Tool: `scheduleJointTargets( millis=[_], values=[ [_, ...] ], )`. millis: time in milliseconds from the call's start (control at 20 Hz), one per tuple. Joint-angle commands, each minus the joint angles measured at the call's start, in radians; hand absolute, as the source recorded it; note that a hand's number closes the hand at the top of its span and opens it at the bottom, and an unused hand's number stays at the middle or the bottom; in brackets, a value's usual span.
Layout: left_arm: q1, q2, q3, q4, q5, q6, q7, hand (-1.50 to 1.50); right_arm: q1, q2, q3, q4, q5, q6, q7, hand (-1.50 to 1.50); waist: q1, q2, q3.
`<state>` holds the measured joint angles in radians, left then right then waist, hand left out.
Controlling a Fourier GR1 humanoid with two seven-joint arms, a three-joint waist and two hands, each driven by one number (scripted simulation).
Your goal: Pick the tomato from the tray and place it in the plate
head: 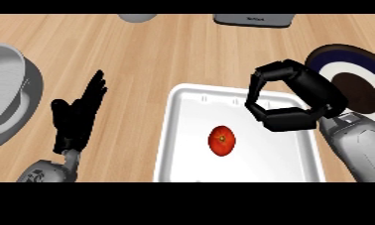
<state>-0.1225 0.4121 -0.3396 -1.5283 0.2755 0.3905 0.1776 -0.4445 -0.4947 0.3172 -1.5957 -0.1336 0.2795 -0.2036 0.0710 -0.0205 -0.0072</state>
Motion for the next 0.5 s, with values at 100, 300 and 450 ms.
scheduleJointTargets(
  millis=[100,300,450],
  values=[
    [0.062,-0.022,-0.027,0.030,-0.023,0.014,-0.007,0.00,0.073,0.150,0.144,0.173,0.093,-0.001,-0.248,1.50,-0.020,0.035,0.010],
    [0.028,-0.018,-0.002,0.053,-0.018,0.015,0.001,0.00,0.105,0.198,0.135,0.262,-0.170,0.254,-0.308,-1.50,-0.020,0.041,0.010],
    [0.011,-0.013,0.022,0.066,-0.014,0.013,0.017,0.00,0.011,0.087,0.184,0.358,0.005,0.404,-0.488,-1.50,-0.034,0.031,0.010]
  ],
)
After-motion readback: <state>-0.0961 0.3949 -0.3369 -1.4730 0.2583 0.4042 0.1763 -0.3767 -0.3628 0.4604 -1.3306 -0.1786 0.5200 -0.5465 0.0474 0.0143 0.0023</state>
